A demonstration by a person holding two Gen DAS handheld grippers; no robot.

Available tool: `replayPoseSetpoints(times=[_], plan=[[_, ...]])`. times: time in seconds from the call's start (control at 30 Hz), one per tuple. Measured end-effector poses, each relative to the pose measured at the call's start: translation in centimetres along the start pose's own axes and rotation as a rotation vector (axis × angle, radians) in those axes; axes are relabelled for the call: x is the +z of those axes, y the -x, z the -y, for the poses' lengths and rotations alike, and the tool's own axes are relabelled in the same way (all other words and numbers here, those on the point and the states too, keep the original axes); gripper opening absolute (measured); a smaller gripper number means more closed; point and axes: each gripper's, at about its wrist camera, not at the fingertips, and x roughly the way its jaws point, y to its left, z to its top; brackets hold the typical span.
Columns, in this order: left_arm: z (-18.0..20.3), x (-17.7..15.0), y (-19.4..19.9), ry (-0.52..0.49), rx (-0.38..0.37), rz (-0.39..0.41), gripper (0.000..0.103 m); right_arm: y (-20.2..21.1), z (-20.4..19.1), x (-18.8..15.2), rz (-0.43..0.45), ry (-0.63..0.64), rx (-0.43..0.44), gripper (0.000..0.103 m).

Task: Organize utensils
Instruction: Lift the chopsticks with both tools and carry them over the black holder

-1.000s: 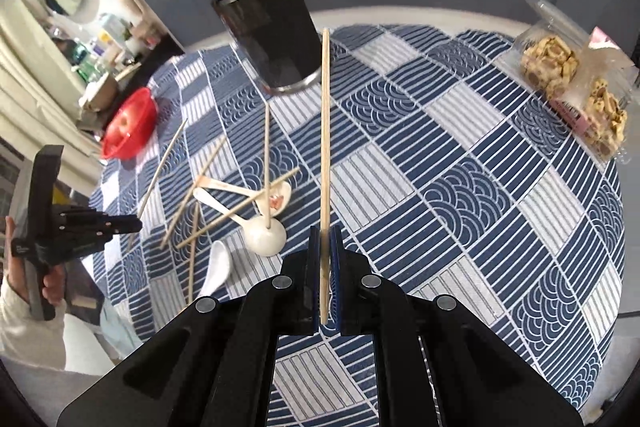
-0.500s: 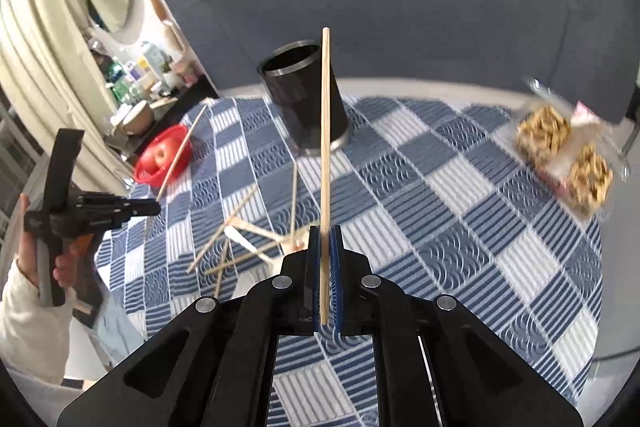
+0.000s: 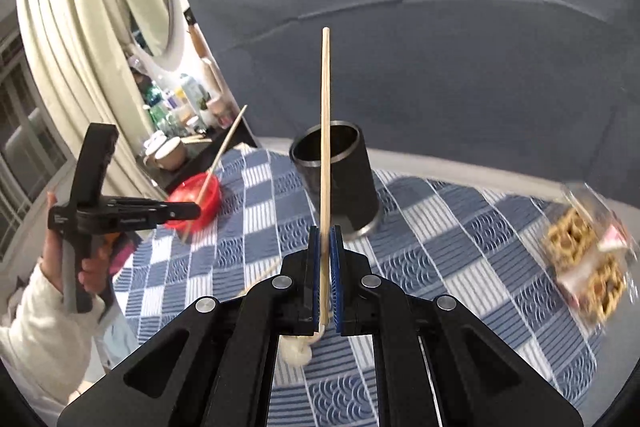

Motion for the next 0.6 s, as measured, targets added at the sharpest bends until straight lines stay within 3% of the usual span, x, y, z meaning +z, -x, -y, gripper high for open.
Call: replayPoseSetpoints(times=[0.17, 0.43, 0.6], plan=[[1.0, 2.8, -0.5, 0.037, -0.048, 0.055, 0.005, -2.1, 1.2, 3.3, 0.004, 0.031, 0.053, 0.005], [2.6, 6.7, -1.3, 0.037, -0.044, 0.165, 0.005, -5.8, 3.4, 7.2, 0.039, 0.019, 0.135, 0.005], [3.2, 9.1, -2.9, 0.039, -0.128, 0.198, 0.005, -8.5, 4.8, 8.9, 0.062, -0.008, 0.196, 0.005]])
